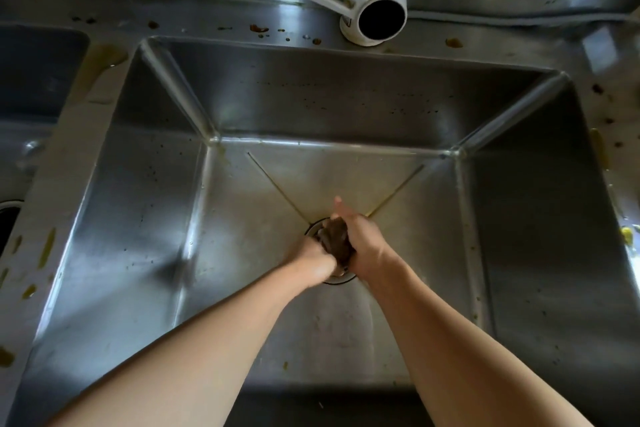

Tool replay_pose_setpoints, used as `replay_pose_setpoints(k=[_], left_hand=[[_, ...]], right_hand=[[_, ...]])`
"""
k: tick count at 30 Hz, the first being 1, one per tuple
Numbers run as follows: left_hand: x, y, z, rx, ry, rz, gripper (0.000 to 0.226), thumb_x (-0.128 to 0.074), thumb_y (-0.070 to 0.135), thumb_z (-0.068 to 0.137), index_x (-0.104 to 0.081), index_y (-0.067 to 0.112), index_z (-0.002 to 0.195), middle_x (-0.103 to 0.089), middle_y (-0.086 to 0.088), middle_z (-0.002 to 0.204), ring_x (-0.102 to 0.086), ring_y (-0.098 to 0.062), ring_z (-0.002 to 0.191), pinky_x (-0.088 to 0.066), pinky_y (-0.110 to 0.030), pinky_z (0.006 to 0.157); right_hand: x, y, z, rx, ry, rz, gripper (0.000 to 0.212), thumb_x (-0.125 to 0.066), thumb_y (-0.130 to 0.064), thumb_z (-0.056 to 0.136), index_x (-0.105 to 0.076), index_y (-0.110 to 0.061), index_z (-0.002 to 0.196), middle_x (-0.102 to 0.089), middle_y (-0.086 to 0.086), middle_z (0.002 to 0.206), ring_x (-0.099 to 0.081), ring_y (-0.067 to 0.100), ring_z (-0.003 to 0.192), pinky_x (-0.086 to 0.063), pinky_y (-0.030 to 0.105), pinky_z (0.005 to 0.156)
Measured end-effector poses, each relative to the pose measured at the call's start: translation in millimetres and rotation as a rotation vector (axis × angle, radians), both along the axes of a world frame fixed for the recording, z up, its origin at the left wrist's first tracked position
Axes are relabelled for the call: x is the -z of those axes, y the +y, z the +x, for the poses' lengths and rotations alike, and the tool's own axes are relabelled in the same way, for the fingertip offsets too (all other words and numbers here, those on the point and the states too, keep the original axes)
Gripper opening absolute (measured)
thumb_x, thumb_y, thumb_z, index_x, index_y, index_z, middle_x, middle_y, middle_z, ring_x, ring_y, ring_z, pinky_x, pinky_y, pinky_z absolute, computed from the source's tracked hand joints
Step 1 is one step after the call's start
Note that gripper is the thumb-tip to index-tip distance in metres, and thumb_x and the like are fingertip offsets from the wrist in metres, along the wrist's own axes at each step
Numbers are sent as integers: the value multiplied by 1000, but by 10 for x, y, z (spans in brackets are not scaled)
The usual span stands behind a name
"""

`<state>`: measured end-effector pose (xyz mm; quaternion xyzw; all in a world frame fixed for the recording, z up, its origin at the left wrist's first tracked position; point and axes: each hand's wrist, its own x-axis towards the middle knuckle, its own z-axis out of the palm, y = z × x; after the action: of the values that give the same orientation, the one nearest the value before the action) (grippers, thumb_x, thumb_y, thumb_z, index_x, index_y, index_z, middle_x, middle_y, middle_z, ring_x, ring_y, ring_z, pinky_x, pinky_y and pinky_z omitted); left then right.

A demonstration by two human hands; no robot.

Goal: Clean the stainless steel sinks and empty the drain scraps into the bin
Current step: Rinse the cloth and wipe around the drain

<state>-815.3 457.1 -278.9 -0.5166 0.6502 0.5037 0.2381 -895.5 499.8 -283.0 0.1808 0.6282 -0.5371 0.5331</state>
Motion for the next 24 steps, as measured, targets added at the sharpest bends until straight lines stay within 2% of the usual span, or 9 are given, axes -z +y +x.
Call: replay_pose_setpoints(k=[1,4,6,8,11,14,17,19,24], left_hand=[[-92,-21,16,-56,31,137,6,-64,20,83,-63,14,86,-61,-4,72,-55,-18,59,-41,-20,48],[-382,-108,79,-112,18,596,32,-56,25,90,-37,21,65,-30,7,42,-20,-6,30,-12,-14,40],[-508,-172,95,-120,62,884,33,-60,30,86,-38,21,63,-30,10,38,-19,-3,26,-13,-14,37],[-600,-203,104,-142,147,1143,32,-77,32,69,-49,19,61,-34,10,39,-26,-2,25,-20,-13,34],[-754,-209,107,-162,230,1320,35,-90,25,52,-56,17,59,-36,8,41,-31,-4,26,-24,-15,33],[-885,-183,60,-160,168,1184,26,-72,21,67,-53,17,50,-34,8,39,-27,-3,26,-20,-16,33],[-947,-127,25,-138,61,967,48,-45,16,89,-43,18,41,-30,9,36,-21,-3,24,-16,-15,33],[-972,-67,-18,-89,7,816,44,-42,17,95,-39,18,52,-26,8,36,-18,-4,24,-13,-15,33],[-945,92,-111,34,6,401,28,-49,14,91,-40,19,65,-29,4,45,-21,-10,36,-14,-16,42]], right_hand=[[-87,66,-20,13,-64,-78,33,-57,-39,92,-61,-10,77,-59,8,68,-58,21,66,-49,31,67],[-275,298,-44,-54,-72,-342,43,-55,-50,84,-61,-12,105,-61,9,84,-61,19,77,-50,31,72],[-384,394,-36,-113,-64,-497,69,-76,-57,64,-59,-16,117,-64,7,95,-62,19,88,-50,33,83],[-456,425,-50,-170,-86,-660,84,-88,-50,52,-56,-15,121,-65,3,108,-61,20,102,-46,37,96],[-579,421,-90,-240,-58,-763,67,-91,-37,52,-65,-13,108,-60,12,109,-58,25,99,-48,37,92],[-697,370,-96,-322,110,-567,47,-92,-42,50,-64,-17,78,-52,15,85,-50,25,78,-47,34,73],[-833,333,-72,-417,363,-369,30,-79,-35,72,-55,-18,65,-51,2,63,-48,14,64,-44,28,62],[-870,303,-60,-468,508,-277,32,-70,-24,85,-49,-17,62,-46,-7,54,-43,7,52,-41,21,55],[-755,216,-87,-545,753,-15,41,-64,-25,87,-44,-20,51,-45,-13,45,-39,6,48,-34,15,49]])
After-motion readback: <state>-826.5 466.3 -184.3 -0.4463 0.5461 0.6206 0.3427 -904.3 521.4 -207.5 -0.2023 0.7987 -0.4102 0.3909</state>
